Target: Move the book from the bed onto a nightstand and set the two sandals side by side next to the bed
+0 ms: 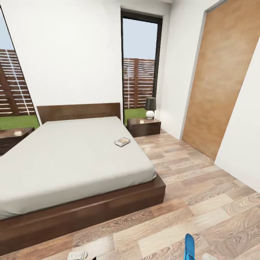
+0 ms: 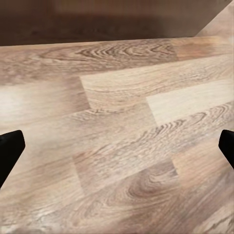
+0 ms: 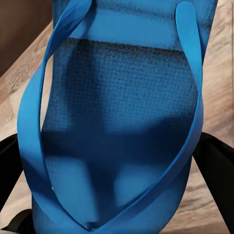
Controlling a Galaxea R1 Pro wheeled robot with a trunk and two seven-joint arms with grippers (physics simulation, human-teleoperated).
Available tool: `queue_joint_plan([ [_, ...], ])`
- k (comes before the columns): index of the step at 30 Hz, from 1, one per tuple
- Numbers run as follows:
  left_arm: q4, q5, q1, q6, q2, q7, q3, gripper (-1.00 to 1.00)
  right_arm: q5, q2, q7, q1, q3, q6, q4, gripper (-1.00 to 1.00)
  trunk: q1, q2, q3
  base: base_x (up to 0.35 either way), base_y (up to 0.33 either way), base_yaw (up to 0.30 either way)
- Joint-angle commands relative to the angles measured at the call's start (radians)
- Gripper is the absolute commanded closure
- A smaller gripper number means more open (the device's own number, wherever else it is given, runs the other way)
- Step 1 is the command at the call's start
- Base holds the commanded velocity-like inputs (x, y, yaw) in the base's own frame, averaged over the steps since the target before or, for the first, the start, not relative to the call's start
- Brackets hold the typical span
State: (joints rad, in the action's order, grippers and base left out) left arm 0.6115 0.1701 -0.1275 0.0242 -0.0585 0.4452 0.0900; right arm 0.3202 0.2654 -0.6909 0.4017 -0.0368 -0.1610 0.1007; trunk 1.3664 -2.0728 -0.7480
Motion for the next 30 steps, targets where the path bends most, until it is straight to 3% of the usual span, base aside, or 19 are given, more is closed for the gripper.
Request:
queue_joint_plan([
  [1, -0.001, 0.005, 0.0, 0.0, 0.0, 0.006, 0.002, -1.0, 0.007, 0.0, 0.001, 0.0, -0.003, -0.008, 0.0, 1.0, -0.004, 0.007, 0.002, 0.0, 0.0, 0.0],
  [8, -0.001, 0.004, 0.0, 0.0, 0.0, 0.007, 0.002, -1.0, 0.007, -0.001, 0.016, 0.0, -0.003, -0.01, -0.011, 1.0, -0.031, 0.056, 0.024, 0.0, 0.0, 0.0],
  [12, -0.001, 0.004, 0.0, 0.0, 0.0, 0.008, 0.002, -1.0, -0.004, -0.001, -0.008, 0.0, -0.002, -0.018, -0.016, 1.0, -0.046, 0.084, 0.037, 0.0, 0.0, 0.0],
  [15, -0.001, 0.005, -0.001, 0.0, 0.0, 0.009, 0.001, -1.0, -0.076, -0.002, -0.157, 0.0, 0.019, -0.02, -0.018, 1.0, -0.058, 0.105, 0.046, 0.0, 0.0, 0.0],
  [18, -0.001, 0.005, 0.0, 0.0, 0.0, 0.009, 0.001, -1.0, -0.155, -0.001, -0.232, 0.0, 0.038, -0.012, -0.017, 1.0, -0.069, 0.126, 0.055, 0.0, 0.0, 0.0],
  [22, -0.001, 0.004, 0.0, 0.0, 0.0, 0.009, 0.001, -1.0, -0.183, -0.001, -0.249, 0.0, 0.042, -0.001, -0.016, 1.0, -0.081, 0.147, 0.065, 0.0, 0.0, 0.0],
  [30, -0.001, 0.005, 0.0, 0.0, 0.0, 0.009, 0.002, -1.0, -0.187, 0.0, -0.253, 0.0, 0.041, 0.001, -0.016, 1.0, -0.081, 0.147, 0.064, 0.0, 0.0, 0.0],
])
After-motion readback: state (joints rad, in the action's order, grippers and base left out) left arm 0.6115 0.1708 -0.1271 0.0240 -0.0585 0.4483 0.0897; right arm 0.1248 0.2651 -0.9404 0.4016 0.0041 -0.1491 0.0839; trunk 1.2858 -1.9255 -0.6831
